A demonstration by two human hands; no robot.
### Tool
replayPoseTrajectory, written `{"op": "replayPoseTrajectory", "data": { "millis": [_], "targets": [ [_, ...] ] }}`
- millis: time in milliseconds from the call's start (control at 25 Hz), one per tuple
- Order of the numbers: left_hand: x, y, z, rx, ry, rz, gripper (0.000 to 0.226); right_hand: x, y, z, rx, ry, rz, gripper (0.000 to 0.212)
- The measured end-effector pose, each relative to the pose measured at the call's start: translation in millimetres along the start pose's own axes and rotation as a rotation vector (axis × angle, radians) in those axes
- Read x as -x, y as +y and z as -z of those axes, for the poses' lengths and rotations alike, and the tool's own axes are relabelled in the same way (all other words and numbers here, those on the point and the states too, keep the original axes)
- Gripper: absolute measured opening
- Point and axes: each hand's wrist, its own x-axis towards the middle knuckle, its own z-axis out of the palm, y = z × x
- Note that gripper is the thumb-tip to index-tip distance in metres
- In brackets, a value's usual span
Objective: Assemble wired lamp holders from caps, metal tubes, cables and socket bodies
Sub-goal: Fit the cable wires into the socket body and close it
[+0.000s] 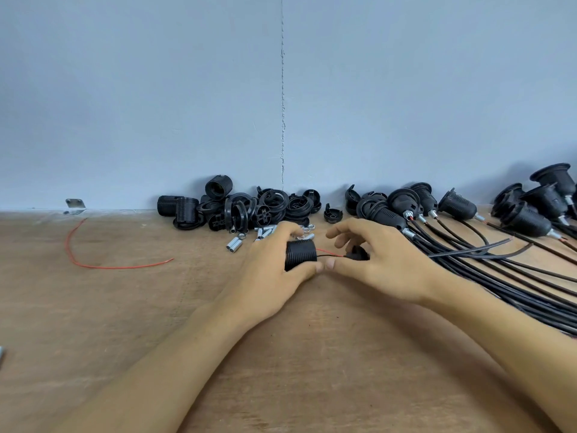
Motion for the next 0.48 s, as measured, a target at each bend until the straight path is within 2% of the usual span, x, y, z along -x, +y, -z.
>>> {"op": "replayPoseTrajectory", "data": {
  "millis": [80, 160, 320, 400, 480],
  "targets": [
    [-1.8, -2.9, 0.0, 0.020, 0.038, 0.041, 0.033, -2.9, 6.3, 15.7, -0.008, -0.184, -0.086, 0.047],
    [-2.8, -1.8, 0.0, 0.033, 0.057, 0.038, 0.028, -3.9, 12.8, 25.1, -0.045, -0.260, -0.124, 0.051],
    [-2.3, 1.3, 2.7, 0.103, 0.118, -0.012, 0.027, -6.6, 18.8, 26.0, -0.260, -0.212, -0.139, 0.031],
    [-1.6, 2.2, 4.4, 0.140, 0.125, -0.020, 0.033, -6.5, 18.2, 25.2, -0.273, -0.250, -0.120, 0.017],
    [-1.7, 4.2, 3.0, 0.179, 0.108, -0.003, 0.039, -5.5, 15.5, 25.9, -0.285, -0.294, -0.096, 0.014]
  ]
}}
